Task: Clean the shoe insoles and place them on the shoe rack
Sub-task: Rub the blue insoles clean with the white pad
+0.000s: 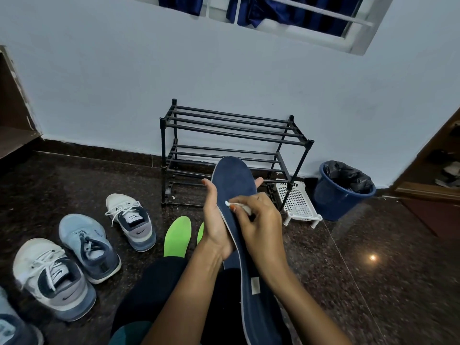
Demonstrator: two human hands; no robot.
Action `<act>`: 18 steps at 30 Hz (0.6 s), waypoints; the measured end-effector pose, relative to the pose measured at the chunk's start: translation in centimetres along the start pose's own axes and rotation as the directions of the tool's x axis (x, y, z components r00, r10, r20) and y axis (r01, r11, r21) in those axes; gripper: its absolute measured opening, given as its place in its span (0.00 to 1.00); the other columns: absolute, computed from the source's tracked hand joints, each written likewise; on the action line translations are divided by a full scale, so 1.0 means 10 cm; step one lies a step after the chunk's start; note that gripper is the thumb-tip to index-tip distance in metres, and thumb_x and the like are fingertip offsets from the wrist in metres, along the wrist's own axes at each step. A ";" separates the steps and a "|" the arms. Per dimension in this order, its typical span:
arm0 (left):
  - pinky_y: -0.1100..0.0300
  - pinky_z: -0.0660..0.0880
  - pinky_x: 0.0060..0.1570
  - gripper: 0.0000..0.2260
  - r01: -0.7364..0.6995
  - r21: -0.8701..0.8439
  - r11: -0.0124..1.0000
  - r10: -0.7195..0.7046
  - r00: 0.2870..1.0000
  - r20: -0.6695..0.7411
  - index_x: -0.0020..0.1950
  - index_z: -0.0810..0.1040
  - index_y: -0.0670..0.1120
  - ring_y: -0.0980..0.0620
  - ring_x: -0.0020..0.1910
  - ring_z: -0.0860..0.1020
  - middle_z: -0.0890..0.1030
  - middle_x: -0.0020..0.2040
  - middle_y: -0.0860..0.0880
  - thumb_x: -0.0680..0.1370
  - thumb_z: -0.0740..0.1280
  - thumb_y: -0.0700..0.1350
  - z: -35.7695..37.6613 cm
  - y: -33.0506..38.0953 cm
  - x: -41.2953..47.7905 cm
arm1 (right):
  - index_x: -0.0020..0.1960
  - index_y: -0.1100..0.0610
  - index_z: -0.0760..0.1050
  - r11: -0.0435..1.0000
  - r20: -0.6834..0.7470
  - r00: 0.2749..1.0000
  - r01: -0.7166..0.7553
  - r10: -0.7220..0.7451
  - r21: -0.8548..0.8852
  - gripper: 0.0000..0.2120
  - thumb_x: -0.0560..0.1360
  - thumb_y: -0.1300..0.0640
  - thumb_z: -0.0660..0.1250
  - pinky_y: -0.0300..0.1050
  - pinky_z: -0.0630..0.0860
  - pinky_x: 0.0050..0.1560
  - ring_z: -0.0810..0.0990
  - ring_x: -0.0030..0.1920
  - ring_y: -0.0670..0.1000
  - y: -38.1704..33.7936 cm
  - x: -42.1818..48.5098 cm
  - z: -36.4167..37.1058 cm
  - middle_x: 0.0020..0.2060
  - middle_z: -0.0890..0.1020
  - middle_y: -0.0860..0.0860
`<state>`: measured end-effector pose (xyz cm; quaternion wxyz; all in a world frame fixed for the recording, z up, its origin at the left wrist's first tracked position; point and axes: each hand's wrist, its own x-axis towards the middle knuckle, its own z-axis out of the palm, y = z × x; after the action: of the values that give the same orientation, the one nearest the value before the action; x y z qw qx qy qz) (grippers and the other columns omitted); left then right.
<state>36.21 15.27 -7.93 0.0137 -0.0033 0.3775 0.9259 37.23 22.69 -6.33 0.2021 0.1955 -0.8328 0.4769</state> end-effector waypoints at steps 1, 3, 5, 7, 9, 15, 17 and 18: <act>0.61 0.79 0.51 0.43 0.005 -0.011 1.000 -0.005 1.000 0.009 0.64 0.74 0.37 0.47 0.57 0.79 0.79 0.61 0.39 0.72 0.45 0.71 0.00 0.00 0.00 | 0.44 0.59 0.82 1.000 -0.009 1.000 -0.006 0.006 -0.002 0.07 0.71 0.68 0.68 0.23 0.65 0.43 0.73 0.43 0.34 0.00 0.01 0.00 0.37 0.72 0.41; 0.60 0.78 0.54 0.43 0.002 -0.031 1.000 -0.002 1.000 0.008 0.63 0.76 0.37 0.47 0.58 0.78 0.79 0.62 0.40 0.72 0.45 0.71 0.00 0.00 0.00 | 0.44 0.59 0.82 1.000 -0.017 1.000 -0.018 0.018 0.009 0.07 0.71 0.68 0.68 0.23 0.65 0.43 0.73 0.43 0.33 -0.01 0.00 0.02 0.37 0.72 0.41; 0.55 0.74 0.60 0.40 -0.012 -0.055 0.998 0.012 1.000 -0.013 0.59 0.79 0.40 0.46 0.58 0.78 0.80 0.60 0.41 0.74 0.43 0.69 -0.01 -0.01 0.01 | 0.44 0.59 0.82 1.000 -0.011 1.000 -0.011 0.011 0.029 0.07 0.71 0.68 0.68 0.23 0.66 0.44 0.74 0.43 0.34 -0.04 -0.06 0.04 0.38 0.73 0.41; 0.51 0.69 0.64 0.39 -0.024 -0.093 0.995 0.021 0.999 -0.027 0.62 0.77 0.40 0.45 0.58 0.78 0.80 0.60 0.42 0.75 0.44 0.69 -0.03 -0.01 0.02 | 0.44 0.58 0.82 0.998 0.027 1.000 -0.019 0.017 0.066 0.08 0.71 0.68 0.68 0.24 0.67 0.44 0.75 0.43 0.36 -0.07 -0.14 0.05 0.38 0.75 0.41; 0.49 0.65 0.66 0.39 -0.030 -0.114 0.993 0.027 0.999 -0.032 0.64 0.75 0.40 0.45 0.58 0.77 0.80 0.60 0.42 0.74 0.45 0.69 -0.04 -0.01 0.03 | 0.44 0.57 0.82 0.996 0.053 0.998 -0.027 0.023 0.084 0.08 0.71 0.68 0.68 0.25 0.68 0.43 0.76 0.43 0.37 -0.10 -0.17 0.04 0.37 0.76 0.42; 0.59 0.78 0.54 0.43 0.027 -0.046 0.999 -0.027 1.000 0.012 0.60 0.80 0.39 0.47 0.56 0.80 0.80 0.60 0.40 0.73 0.43 0.71 -0.02 -0.02 0.02 | 0.44 0.59 0.82 1.000 -0.023 1.000 -0.018 0.018 0.000 0.07 0.71 0.68 0.69 0.23 0.66 0.44 0.73 0.42 0.35 -0.04 -0.01 0.01 0.37 0.71 0.41; 0.59 0.78 0.53 0.44 0.035 -0.053 0.998 -0.034 0.999 0.023 0.63 0.76 0.37 0.46 0.56 0.79 0.78 0.62 0.38 0.71 0.44 0.72 -0.01 -0.02 0.02 | 0.44 0.59 0.82 1.000 -0.038 0.999 -0.025 0.025 -0.005 0.07 0.71 0.69 0.68 0.23 0.65 0.44 0.73 0.41 0.35 -0.02 0.02 0.01 0.37 0.71 0.41; 0.58 0.77 0.54 0.43 0.030 -0.059 0.998 -0.029 0.999 0.020 0.62 0.77 0.38 0.46 0.57 0.79 0.78 0.62 0.39 0.71 0.45 0.72 -0.01 -0.01 0.01 | 0.44 0.59 0.82 1.000 -0.031 0.999 -0.027 0.028 0.003 0.07 0.71 0.69 0.68 0.23 0.65 0.44 0.73 0.41 0.35 -0.03 0.00 0.01 0.38 0.71 0.41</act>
<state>36.07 15.32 -8.07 0.0308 -0.0004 0.3498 0.9363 37.35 22.41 -6.17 0.2084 0.1768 -0.8316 0.4835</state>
